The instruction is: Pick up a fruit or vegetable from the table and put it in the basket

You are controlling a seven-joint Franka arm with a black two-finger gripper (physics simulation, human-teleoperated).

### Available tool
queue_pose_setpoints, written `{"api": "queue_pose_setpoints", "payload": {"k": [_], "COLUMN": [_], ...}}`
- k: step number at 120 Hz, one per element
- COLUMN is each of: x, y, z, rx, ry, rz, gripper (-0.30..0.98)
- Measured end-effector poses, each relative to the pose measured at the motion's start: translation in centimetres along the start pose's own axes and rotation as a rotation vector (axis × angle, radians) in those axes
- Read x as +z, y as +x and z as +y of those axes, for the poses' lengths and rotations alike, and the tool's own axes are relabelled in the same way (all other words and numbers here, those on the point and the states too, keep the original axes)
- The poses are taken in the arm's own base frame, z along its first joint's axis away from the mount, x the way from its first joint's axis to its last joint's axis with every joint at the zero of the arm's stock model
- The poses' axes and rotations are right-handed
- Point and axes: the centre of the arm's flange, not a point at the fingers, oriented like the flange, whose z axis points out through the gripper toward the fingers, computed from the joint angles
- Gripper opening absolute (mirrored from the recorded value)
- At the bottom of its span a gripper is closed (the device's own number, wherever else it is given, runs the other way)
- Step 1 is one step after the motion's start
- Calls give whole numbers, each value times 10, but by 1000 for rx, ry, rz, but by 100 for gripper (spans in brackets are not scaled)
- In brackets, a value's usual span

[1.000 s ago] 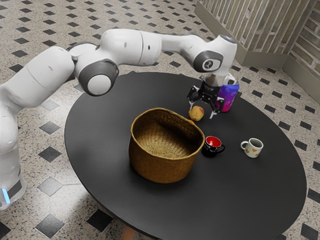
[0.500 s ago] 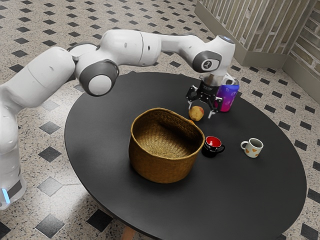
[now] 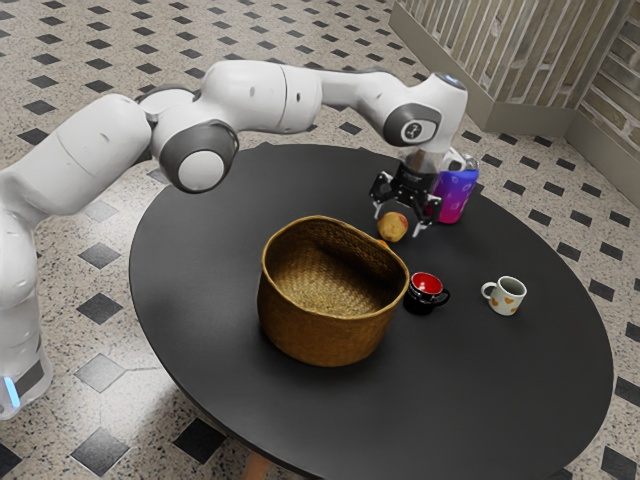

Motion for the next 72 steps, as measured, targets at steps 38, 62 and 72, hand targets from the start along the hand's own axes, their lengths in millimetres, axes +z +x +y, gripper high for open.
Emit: {"api": "queue_pose_setpoints", "payload": {"k": [38, 62, 72], "x": [7, 11, 11], "y": [-1, 0, 0], "z": [2, 2, 2], "rx": [11, 14, 15], "ry": [3, 7, 7], "rz": [-10, -15, -16], "gripper": [69, 69, 69]}}
